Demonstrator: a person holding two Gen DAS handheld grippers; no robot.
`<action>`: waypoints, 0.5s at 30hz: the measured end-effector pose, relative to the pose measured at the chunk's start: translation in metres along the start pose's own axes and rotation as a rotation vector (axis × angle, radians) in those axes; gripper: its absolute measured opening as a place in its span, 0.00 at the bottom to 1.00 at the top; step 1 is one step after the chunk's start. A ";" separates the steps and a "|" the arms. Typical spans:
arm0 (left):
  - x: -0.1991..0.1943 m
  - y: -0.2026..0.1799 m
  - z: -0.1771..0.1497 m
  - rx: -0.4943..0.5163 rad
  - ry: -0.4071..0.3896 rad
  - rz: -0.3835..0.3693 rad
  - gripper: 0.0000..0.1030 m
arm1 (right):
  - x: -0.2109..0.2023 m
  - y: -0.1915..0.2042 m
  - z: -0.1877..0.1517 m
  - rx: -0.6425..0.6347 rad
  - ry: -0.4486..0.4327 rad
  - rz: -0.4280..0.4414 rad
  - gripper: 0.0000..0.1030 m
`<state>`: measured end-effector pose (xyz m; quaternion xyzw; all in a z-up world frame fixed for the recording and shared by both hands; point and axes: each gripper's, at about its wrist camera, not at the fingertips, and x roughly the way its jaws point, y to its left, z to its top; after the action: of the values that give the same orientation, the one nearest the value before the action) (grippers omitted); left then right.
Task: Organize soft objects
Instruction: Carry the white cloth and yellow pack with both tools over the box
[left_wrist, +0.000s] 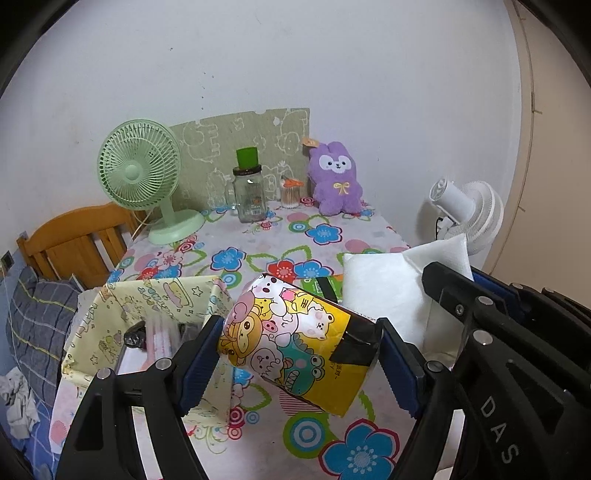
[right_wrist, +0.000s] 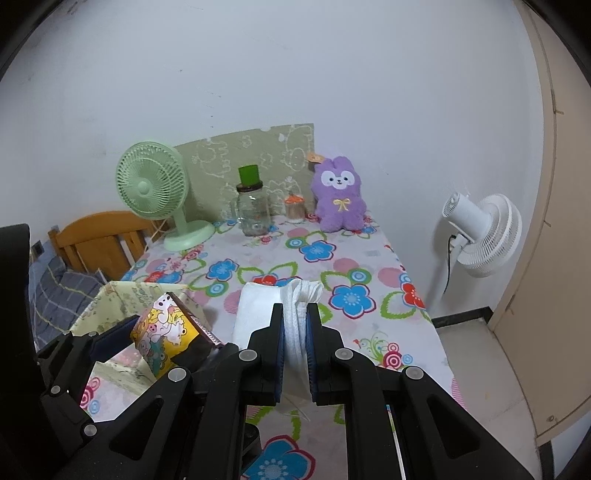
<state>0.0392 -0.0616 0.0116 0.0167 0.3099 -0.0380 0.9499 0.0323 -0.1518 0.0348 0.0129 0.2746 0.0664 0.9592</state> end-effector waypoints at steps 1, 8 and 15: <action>-0.002 0.001 0.001 0.003 -0.003 0.001 0.79 | -0.002 0.002 0.001 -0.003 -0.002 0.002 0.13; -0.013 0.018 0.005 0.014 -0.022 0.020 0.79 | -0.009 0.021 0.008 -0.029 -0.013 0.014 0.13; -0.015 0.039 0.007 0.016 -0.034 0.035 0.79 | -0.006 0.044 0.013 -0.057 -0.008 0.041 0.13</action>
<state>0.0345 -0.0220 0.0259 0.0291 0.2930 -0.0242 0.9554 0.0290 -0.1087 0.0521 -0.0084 0.2682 0.0940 0.9587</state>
